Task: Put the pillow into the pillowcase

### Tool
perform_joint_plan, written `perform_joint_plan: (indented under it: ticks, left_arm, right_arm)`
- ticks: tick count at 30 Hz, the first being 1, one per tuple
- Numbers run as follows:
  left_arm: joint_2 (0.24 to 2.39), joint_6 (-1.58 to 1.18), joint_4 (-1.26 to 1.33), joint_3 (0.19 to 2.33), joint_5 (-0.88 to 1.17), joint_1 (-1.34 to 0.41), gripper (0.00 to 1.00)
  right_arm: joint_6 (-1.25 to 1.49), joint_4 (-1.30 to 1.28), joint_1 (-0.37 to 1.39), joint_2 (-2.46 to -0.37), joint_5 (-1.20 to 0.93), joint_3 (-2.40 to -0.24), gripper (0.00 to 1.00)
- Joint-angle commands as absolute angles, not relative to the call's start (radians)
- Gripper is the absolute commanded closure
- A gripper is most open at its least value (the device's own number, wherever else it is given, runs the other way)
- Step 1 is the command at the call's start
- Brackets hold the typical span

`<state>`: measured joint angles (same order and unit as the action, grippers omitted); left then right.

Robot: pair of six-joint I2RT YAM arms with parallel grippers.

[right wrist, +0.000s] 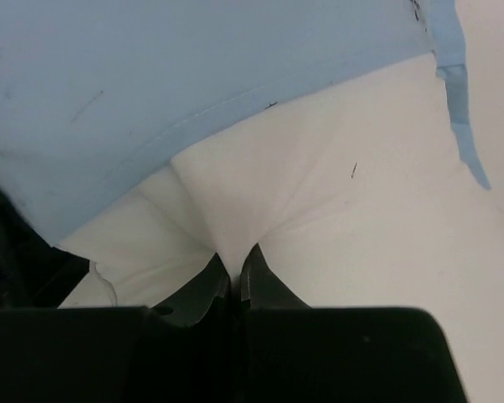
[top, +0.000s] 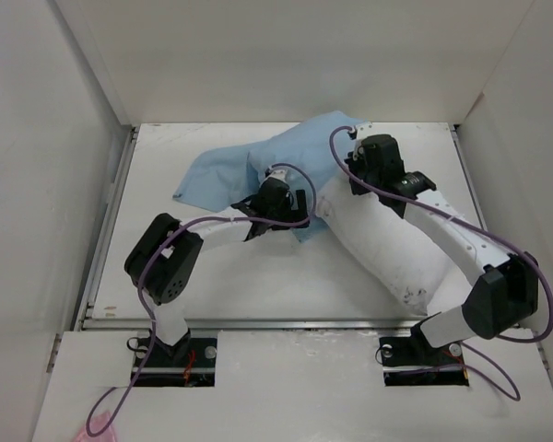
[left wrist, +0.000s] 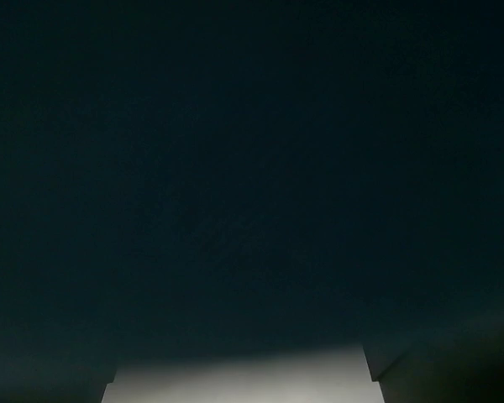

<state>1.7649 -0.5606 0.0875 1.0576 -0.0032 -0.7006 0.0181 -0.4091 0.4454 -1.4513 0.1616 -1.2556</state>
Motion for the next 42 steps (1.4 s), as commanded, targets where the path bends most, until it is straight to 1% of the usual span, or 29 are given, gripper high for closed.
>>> perform_joint_plan:
  ticks: [1, 5, 8, 9, 11, 12, 14, 15, 16, 17, 18, 19, 20, 21, 22, 23, 24, 25, 28, 29, 31, 33, 34, 35, 37, 38, 40, 41, 42]
  left_arm:
    - [1.804, -0.581, 0.224, 1.091, 0.063, -0.655, 0.0]
    - [1.856, -0.591, 0.307, 1.117, 0.086, -0.644, 0.0]
    - [1.856, -0.591, 0.365, 1.117, 0.086, -0.644, 0.0]
    - [1.856, -0.58, 0.377, 1.126, 0.086, -0.644, 0.06]
    - [1.856, -0.557, 0.377, 1.15, 0.086, -0.635, 0.82]
    - [1.856, -0.557, 0.353, 1.161, 0.086, -0.635, 1.0]
    - [1.829, -0.525, 0.341, 1.152, 0.145, -0.635, 1.0]
    - [1.801, -0.516, 0.341, 1.132, 0.175, -0.635, 1.0]
    - [1.767, -0.515, 0.341, 1.105, 0.248, -0.635, 1.0]
    - [1.69, -0.515, 0.341, 1.047, 0.277, -0.661, 1.0]
    - [1.646, -0.5, 0.309, 1.023, 0.302, -0.679, 1.0]
    - [1.605, -0.477, 0.278, 1.006, 0.33, -0.704, 1.0]
    - [1.568, -0.463, 0.234, 1.006, 0.348, -0.731, 1.0]
    - [1.502, -0.444, 0.198, 0.994, 0.379, -0.789, 1.0]
    - [1.477, -0.419, 0.128, 0.994, 0.417, -0.817, 1.0]
    - [1.457, -0.391, 0.086, 0.994, 0.487, -0.845, 1.0]
    - [1.425, -0.381, 0.054, 1.017, 0.515, -0.892, 1.0]
    - [1.413, -0.37, -0.018, 1.028, 0.515, -0.914, 1.0]
    - [1.391, -0.331, -0.113, 1.074, 0.531, -0.956, 1.0]
    - [1.391, -0.331, -0.153, 1.084, 0.596, -0.956, 1.0]
    - [1.356, -0.322, -0.163, 1.085, 0.636, -0.956, 1.0]
    - [1.326, -0.357, -0.134, 1.054, 0.599, -0.956, 1.0]
    - [1.313, -0.373, -0.115, 1.037, 0.575, -0.956, 1.0]
    - [1.313, -0.386, -0.082, 1.025, 0.562, -0.956, 1.0]
    - [1.327, -0.412, -0.058, 1.011, 0.561, -0.937, 1.0]
    - [1.357, -0.413, -0.058, 1.011, 0.561, -0.927, 1.0]
    - [1.393, -0.437, -0.017, 1.023, 0.552, -0.894, 1.0]
    - [1.413, -0.437, -0.017, 1.032, 0.573, -0.894, 0.93]
    - [1.448, -0.437, -0.017, 1.066, 0.584, -0.884, 0.82]
  right_arm:
    - [0.069, -0.377, 0.456, -1.396, 0.075, -1.39, 1.0]
    - [0.069, -0.413, 0.456, -1.396, 0.043, -1.45, 1.0]
    - [0.087, -0.413, 0.456, -1.405, 0.043, -1.462, 1.0]
    - [0.104, -0.413, 0.456, -1.405, 0.043, -1.462, 1.0]
    - [0.115, -0.387, 0.456, -1.396, 0.043, -1.462, 1.0]
    - [0.147, -0.338, 0.456, -1.396, 0.043, -1.442, 1.0]
    - [0.19, -0.257, 0.456, -1.387, 0.034, -1.364, 1.0]
    - [0.278, -0.1, 0.456, -1.367, 0.047, -1.317, 1.0]
    - [0.325, 0.001, 0.456, -1.355, 0.058, -1.261, 1.0]
    - [0.377, 0.111, 0.468, -1.341, 0.152, -1.139, 1.0]
    - [0.424, 0.347, 0.483, -1.327, 0.245, -1.077, 1.0]
    - [0.498, 0.448, 0.504, -1.327, 0.355, -1.027, 1.0]
    - [0.521, 0.533, 0.535, -1.327, 0.553, -0.988, 1.0]
    - [0.534, 0.592, 0.554, -1.341, 0.654, -0.968, 1.0]
    - [0.604, 0.604, 0.574, -1.376, 0.758, -0.968, 1.0]
    - [0.642, 0.574, 0.592, -1.393, 0.847, -0.994, 1.0]
    - [0.672, 0.551, 0.618, -1.41, 0.97, -1.035, 1.0]
    - [0.696, 0.525, 0.629, -1.449, 1.015, -1.055, 1.0]
    - [0.771, 0.477, 0.629, -1.5, 1.084, -1.127, 1.0]
    - [0.803, 0.441, 0.629, -1.523, 1.103, -1.143, 1.0]
    - [0.848, 0.375, 0.64, -1.532, 1.185, -1.178, 1.0]
    - [0.923, 0.26, 0.649, -1.546, 1.186, -1.178, 1.0]
    - [0.952, 0.232, 0.661, -1.536, 1.131, -1.178, 1.0]
    - [0.991, 0.21, 0.67, -1.526, 1.097, -1.126, 1.0]
    - [1.041, 0.244, 0.682, -1.517, 1.016, -1.069, 1.0]
    - [1.042, 0.268, 0.683, -1.517, 0.906, -1.03, 1.0]
    - [1.019, 0.336, 0.683, -1.508, 0.778, -1.003, 1.0]
    - [0.979, 0.377, 0.683, -1.508, 0.64, -0.987, 1.0]
    - [0.948, 0.411, 0.683, -1.494, 0.568, -0.948, 1.0]
